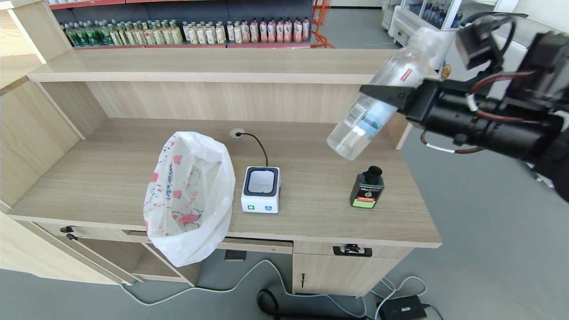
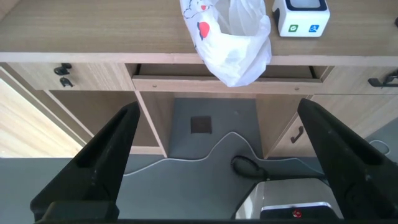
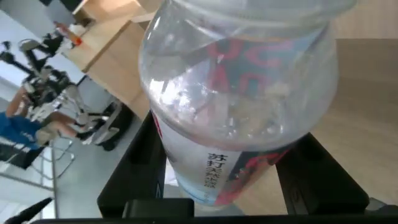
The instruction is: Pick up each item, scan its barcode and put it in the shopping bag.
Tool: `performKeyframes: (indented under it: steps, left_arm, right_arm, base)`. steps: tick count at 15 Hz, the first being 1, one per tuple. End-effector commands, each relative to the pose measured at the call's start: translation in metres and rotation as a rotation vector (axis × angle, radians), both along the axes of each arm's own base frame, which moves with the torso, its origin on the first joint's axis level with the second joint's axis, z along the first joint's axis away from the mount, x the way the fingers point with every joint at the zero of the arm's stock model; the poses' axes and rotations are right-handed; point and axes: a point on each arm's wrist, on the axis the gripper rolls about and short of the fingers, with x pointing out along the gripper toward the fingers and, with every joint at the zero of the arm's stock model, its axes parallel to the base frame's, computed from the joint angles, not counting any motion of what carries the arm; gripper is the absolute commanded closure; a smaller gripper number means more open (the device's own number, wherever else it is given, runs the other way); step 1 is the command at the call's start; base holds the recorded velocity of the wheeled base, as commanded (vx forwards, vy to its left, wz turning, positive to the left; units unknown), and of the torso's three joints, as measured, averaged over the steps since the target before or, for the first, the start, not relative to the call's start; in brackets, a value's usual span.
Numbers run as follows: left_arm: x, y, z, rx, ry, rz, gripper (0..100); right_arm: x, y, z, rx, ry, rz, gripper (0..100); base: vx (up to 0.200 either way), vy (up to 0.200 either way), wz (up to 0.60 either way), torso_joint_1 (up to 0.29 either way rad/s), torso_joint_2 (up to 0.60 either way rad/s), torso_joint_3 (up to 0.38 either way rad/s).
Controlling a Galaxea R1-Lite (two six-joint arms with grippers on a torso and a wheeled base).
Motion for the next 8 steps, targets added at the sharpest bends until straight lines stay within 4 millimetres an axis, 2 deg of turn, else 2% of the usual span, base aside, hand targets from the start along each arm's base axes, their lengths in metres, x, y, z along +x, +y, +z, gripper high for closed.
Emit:
performKeyframes:
  steps: [1,2,3,5,8]
  left_arm:
    - [0.000,0.000,0.000,0.000,0.001,0.000,0]
    - [0.000,0.000,0.000,0.000,0.001,0.000,0]
    - [0.000,0.000,0.000,0.000,0.001,0.000,0]
    - [0.000,0.000,0.000,0.000,0.001,0.000,0]
    - [0.000,0.000,0.000,0.000,0.001,0.000,0]
  right_arm:
    - [-0.102,-0.036,0.049,0.059,-0.087,0.271,100]
    - [-0.108,-0.038,0.048,0.058,-0.083,0.299,100]
    - [-0.127,-0.040,0.050,0.066,-0.069,0.366,100]
    - [-0.151,-0.045,0.053,0.068,-0.026,0.509,100]
    - [-0.165,-0.044,0.048,0.048,-0.008,0.616,100]
  base:
    - [0.000,0.000,0.00,0.000,0.00,0.000]
    - [0.000,0.000,0.00,0.000,0.00,0.000]
    - [0.000,0.000,0.00,0.000,0.00,0.000]
    - [0.000,0.000,0.00,0.000,0.00,0.000]
    - [0.000,0.000,0.00,0.000,0.00,0.000]
